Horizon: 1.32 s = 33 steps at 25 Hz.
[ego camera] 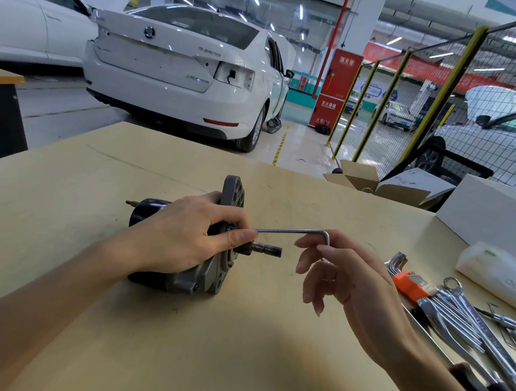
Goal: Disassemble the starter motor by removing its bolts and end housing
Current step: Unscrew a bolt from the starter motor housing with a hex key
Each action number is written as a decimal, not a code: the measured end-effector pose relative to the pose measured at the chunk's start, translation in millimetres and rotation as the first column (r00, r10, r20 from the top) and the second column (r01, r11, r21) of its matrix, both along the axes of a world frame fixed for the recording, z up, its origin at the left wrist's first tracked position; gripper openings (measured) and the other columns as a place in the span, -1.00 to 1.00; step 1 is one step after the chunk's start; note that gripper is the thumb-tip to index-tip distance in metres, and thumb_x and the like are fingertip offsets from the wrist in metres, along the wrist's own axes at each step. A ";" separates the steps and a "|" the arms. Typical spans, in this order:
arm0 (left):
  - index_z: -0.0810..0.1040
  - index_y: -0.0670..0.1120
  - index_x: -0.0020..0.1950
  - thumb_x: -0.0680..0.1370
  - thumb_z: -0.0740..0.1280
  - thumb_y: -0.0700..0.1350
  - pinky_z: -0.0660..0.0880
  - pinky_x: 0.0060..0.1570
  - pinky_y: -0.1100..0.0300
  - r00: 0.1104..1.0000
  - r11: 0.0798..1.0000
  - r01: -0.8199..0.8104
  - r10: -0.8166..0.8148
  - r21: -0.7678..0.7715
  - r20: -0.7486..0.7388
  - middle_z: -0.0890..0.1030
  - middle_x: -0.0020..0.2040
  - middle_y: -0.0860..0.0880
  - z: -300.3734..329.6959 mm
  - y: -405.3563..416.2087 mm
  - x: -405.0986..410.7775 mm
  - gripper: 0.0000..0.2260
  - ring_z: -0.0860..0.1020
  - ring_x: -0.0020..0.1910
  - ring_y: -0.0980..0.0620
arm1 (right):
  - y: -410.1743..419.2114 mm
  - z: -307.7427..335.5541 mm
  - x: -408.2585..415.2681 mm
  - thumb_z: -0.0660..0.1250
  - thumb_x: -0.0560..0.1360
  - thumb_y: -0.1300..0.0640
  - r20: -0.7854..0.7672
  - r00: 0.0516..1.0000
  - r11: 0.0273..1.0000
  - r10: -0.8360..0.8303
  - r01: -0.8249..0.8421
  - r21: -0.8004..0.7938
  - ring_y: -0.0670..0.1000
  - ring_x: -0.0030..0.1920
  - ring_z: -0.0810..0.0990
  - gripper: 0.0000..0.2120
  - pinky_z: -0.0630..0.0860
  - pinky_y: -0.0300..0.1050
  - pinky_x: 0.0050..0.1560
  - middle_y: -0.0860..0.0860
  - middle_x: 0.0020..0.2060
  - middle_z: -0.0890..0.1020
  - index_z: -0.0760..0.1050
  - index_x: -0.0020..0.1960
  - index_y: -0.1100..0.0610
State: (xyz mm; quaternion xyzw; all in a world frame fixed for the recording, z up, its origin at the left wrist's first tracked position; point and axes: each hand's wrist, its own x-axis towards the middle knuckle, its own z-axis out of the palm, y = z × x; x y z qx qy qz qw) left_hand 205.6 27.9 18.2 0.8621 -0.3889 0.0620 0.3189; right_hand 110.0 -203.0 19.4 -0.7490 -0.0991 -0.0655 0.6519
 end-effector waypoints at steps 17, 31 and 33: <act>0.54 0.36 -0.05 0.43 0.11 0.44 0.40 -0.04 0.29 0.999 1.000 -0.009 0.008 -0.008 -0.039 0.49 -0.09 0.12 0.0 1.2 0.5 -0.70 0.48 -0.06 0.20 | 5.6 -2.6 2.3 0.12 0.62 0.36 0.062 0.989 0.987 -0.133 0.138 -0.076 0.03 -0.49 0.52 -0.50 0.44 -0.16 -0.52 0.10 -0.45 0.58 0.71 -0.02 -0.12; 0.52 0.39 -0.12 0.43 0.10 0.44 0.42 -0.04 0.24 1.000 1.000 -0.002 0.002 -0.008 -0.022 0.47 -0.12 0.13 -0.8 0.9 2.8 -0.72 0.47 -0.07 0.20 | 3.5 0.0 1.5 0.25 0.52 0.09 -0.074 0.997 0.998 0.021 -0.016 0.068 0.09 -0.50 0.44 -0.80 0.34 -0.16 -0.53 0.12 -0.46 0.41 0.50 -0.19 0.19; 0.53 0.38 -0.10 0.43 0.11 0.44 0.42 -0.05 0.24 1.000 1.000 -0.001 0.001 -0.010 -0.015 0.47 -0.12 0.13 -1.0 1.2 2.7 -0.71 0.47 -0.08 0.19 | 3.7 0.0 2.2 0.27 0.57 -0.02 -0.085 0.996 0.997 0.000 0.007 0.082 0.07 -0.52 0.44 -0.69 0.33 -0.18 -0.54 0.12 -0.47 0.40 0.50 -0.20 0.20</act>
